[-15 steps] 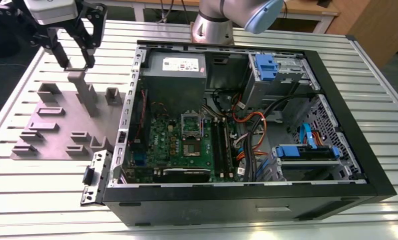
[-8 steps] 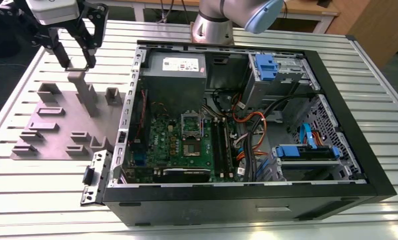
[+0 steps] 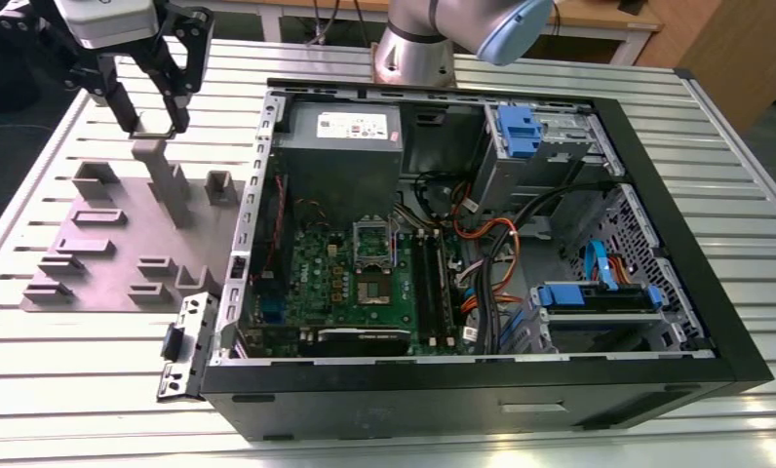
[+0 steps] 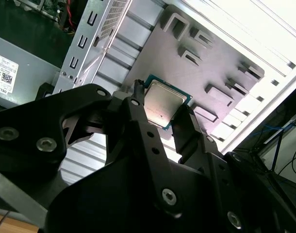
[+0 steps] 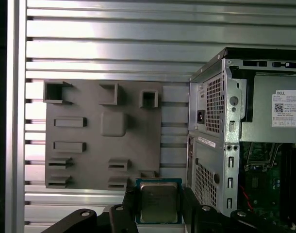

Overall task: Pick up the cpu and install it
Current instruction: 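Pick up the cpu and move it towards the insertion slot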

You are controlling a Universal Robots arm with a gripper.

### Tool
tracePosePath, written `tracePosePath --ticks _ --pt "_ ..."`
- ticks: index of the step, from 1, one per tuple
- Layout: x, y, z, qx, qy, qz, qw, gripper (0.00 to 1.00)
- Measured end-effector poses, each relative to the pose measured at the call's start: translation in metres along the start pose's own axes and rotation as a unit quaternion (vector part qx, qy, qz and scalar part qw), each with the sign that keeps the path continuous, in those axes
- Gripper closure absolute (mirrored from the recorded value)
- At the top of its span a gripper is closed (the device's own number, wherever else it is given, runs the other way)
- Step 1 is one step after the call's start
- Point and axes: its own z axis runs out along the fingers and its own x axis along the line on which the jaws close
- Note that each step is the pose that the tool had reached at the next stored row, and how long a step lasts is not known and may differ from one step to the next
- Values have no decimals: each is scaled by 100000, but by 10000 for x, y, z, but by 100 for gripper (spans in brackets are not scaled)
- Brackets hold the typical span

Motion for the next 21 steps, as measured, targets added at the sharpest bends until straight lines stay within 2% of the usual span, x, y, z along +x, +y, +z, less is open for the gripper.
tracePosePath --ticks 13,15,21 --pt "-30 0 1 -2 -3 0 100000 53" --pt "-73 -1 2 -3 -3 0 100000 53" --pt "-82 -1 2 -2 -2 -2 100000 53"
